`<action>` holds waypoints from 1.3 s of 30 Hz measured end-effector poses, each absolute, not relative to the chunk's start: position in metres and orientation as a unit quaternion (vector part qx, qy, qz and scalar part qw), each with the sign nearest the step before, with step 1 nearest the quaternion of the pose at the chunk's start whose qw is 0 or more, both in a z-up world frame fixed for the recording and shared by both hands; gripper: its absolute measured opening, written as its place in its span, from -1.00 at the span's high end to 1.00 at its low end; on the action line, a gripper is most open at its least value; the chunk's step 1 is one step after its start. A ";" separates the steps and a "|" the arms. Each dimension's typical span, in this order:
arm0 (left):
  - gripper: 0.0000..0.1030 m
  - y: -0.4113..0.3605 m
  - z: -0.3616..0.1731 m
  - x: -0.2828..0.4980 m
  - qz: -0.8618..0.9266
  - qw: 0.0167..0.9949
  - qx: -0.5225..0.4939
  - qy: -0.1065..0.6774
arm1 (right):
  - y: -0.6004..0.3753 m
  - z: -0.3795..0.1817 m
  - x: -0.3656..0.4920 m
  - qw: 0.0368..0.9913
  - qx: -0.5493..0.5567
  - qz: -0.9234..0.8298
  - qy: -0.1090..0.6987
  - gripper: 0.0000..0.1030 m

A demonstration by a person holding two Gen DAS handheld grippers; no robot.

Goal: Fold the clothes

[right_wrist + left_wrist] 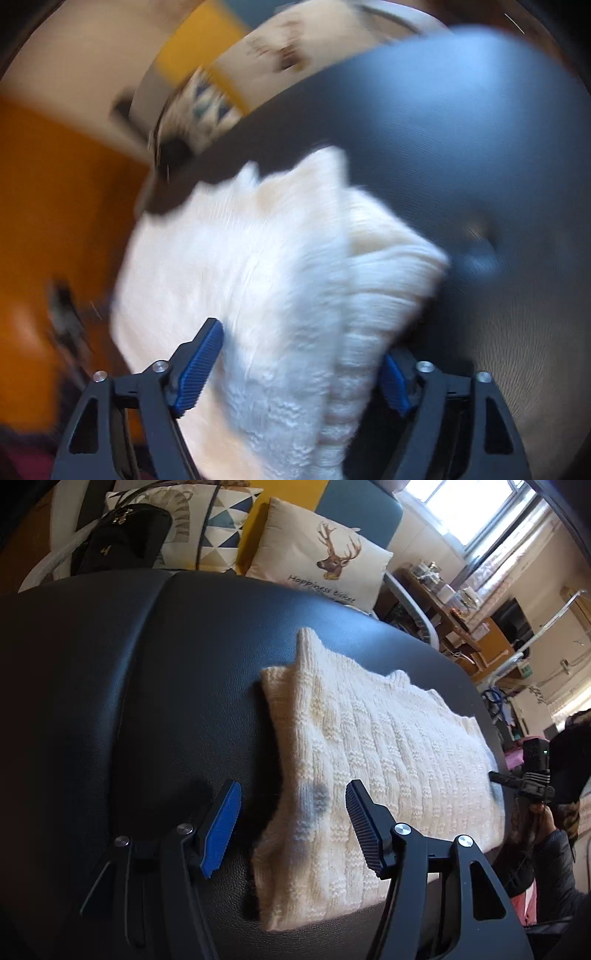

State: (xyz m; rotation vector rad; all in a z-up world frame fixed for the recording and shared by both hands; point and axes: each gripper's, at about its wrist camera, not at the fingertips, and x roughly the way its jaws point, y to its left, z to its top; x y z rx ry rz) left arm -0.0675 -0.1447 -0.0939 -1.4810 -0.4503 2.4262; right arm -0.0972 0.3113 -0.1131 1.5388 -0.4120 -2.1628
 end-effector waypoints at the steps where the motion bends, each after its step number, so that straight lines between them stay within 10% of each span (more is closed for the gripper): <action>1: -0.21 -0.146 -0.094 -0.070 0.834 0.140 -0.511 -0.156 | 0.309 -0.113 -0.099 0.227 0.564 -0.780 -0.149 -0.60; 15: -0.21 -0.160 -0.139 -0.151 0.760 0.243 -0.549 -0.250 | 0.339 -0.129 -0.113 0.261 0.563 -0.722 -0.305 -0.65; 24: -0.73 -0.118 -0.136 -0.173 0.787 0.243 -0.531 -0.200 | 0.337 -0.130 -0.112 0.279 0.571 -0.707 -0.310 -0.99; 25: -0.70 -0.113 -0.135 -0.170 0.797 0.231 -0.527 -0.181 | 0.335 -0.129 -0.111 0.285 0.568 -0.711 -0.302 -1.00; 27: 0.54 -0.104 -0.130 -0.160 0.818 0.206 -0.519 -0.136 | 0.327 -0.125 -0.108 0.275 0.574 -0.730 -0.250 -1.00; 32: 0.63 -0.112 -0.115 -0.122 0.850 0.164 -0.472 -0.168 | 0.310 -0.112 -0.101 0.244 0.577 -0.765 -0.150 0.44; 39: 0.64 -0.148 -0.083 -0.043 0.886 0.083 -0.395 -0.231 | 0.276 -0.089 -0.107 0.254 0.555 -0.785 -0.105 0.51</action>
